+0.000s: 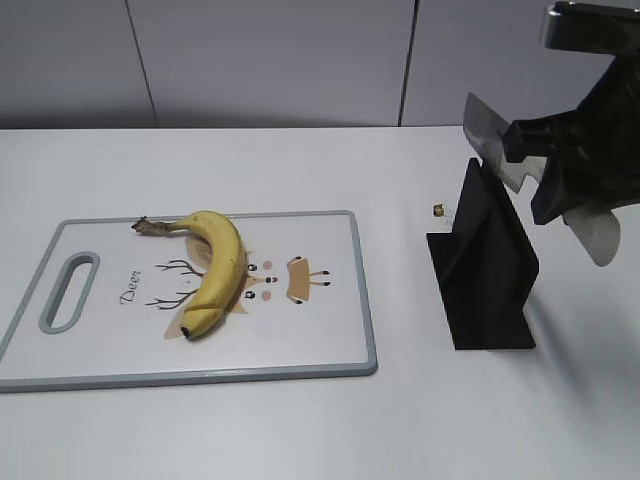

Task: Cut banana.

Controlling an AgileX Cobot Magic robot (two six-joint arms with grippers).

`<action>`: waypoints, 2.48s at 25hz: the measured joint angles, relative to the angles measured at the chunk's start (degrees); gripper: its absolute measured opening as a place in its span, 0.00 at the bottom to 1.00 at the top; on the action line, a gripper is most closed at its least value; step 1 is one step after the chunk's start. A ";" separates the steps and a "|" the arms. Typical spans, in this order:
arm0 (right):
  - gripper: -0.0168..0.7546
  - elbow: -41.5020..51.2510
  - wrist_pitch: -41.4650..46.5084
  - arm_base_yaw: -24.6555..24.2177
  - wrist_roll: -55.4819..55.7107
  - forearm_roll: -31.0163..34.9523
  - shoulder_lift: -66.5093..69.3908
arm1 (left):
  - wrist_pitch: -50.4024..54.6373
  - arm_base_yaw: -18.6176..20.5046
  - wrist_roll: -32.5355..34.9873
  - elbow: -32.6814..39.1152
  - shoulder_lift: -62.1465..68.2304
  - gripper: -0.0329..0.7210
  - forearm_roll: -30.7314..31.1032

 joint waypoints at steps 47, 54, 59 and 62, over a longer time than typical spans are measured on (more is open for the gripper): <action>0.81 24.88 4.21 0.00 -20.18 3.07 -46.19 | -0.05 0.00 -0.24 0.30 0.00 0.81 0.16; 0.79 33.18 6.04 0.00 -23.38 3.21 -69.14 | -0.05 0.00 -0.24 0.35 0.00 0.81 0.16; 0.79 33.84 6.37 0.00 -24.91 3.67 -80.23 | -0.05 0.00 -0.24 0.35 0.00 0.81 0.16; 0.79 33.84 6.37 0.00 -25.03 3.81 -83.60 | -0.05 0.00 -0.24 0.35 0.00 0.81 0.21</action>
